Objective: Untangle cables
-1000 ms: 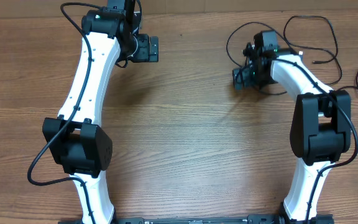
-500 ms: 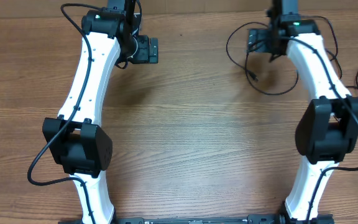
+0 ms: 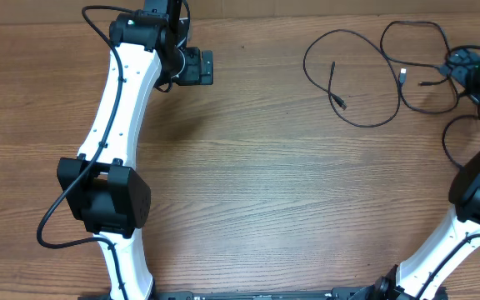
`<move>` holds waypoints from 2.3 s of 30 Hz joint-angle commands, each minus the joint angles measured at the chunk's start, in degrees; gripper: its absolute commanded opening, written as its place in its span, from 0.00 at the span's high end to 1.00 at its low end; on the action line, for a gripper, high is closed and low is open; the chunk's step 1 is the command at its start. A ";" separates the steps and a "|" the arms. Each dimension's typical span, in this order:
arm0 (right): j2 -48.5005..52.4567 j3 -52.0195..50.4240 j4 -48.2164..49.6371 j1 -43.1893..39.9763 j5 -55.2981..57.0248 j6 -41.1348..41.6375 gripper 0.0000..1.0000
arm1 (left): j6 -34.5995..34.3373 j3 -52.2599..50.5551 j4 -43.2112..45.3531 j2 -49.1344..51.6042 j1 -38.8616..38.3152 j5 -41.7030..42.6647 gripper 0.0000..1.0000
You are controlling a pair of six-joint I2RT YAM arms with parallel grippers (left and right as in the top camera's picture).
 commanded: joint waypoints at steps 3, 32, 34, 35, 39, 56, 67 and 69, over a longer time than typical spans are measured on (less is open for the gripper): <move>4.26 0.94 0.76 0.44 -5.42 -2.01 0.00 | -1.31 -0.20 0.24 -0.83 -0.13 2.16 0.01; 8.76 0.68 6.34 1.53 -3.32 -4.55 0.34 | -2.38 -0.20 -0.15 -0.83 -0.46 2.16 0.01; 8.76 0.66 6.19 1.53 -1.62 -4.70 0.24 | -2.38 -0.17 -0.28 -0.83 -0.46 2.16 0.01; 8.76 0.66 6.27 1.53 -1.44 -5.92 0.20 | -2.38 -0.20 -0.35 -0.83 -0.48 2.16 0.01; 8.76 0.68 5.88 1.51 0.37 -9.31 0.14 | -2.36 -0.20 -0.42 -0.83 -0.48 2.14 0.00; 8.76 0.68 5.53 0.04 7.41 -9.33 0.11 | -2.36 -0.20 -0.42 -0.83 -0.48 2.12 0.00; 9.53 0.61 5.27 -0.94 3.50 -9.33 0.19 | -2.36 -0.20 -0.42 -0.83 -0.48 2.14 0.00; 10.12 0.61 5.25 -0.83 3.48 -9.31 0.19 | -2.38 -0.20 -0.42 -0.83 -0.48 2.14 0.00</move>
